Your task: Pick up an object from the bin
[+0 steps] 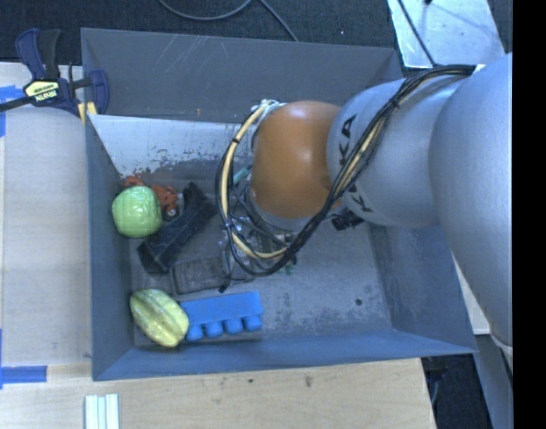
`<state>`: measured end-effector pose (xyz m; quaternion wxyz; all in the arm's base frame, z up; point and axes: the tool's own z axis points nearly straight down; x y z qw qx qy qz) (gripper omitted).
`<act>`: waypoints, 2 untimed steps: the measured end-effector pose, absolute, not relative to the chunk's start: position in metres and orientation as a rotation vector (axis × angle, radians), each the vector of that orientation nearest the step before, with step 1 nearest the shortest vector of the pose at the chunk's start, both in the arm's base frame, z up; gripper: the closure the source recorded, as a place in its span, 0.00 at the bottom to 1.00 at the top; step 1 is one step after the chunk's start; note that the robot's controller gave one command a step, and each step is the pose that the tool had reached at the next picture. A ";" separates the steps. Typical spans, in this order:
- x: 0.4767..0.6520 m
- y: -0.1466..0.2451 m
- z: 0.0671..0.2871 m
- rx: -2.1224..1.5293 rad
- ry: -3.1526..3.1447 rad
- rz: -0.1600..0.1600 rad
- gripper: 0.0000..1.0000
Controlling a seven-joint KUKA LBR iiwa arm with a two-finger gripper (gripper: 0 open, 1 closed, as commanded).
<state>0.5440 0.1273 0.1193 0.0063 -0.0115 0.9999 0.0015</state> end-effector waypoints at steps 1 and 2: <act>0.545 0.128 0.137 -0.035 3.124 0.006 1.00; 0.545 0.127 0.149 -0.034 3.123 0.007 1.00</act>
Offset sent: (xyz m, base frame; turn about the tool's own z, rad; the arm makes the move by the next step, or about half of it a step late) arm -0.0001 0.0000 0.0228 0.0000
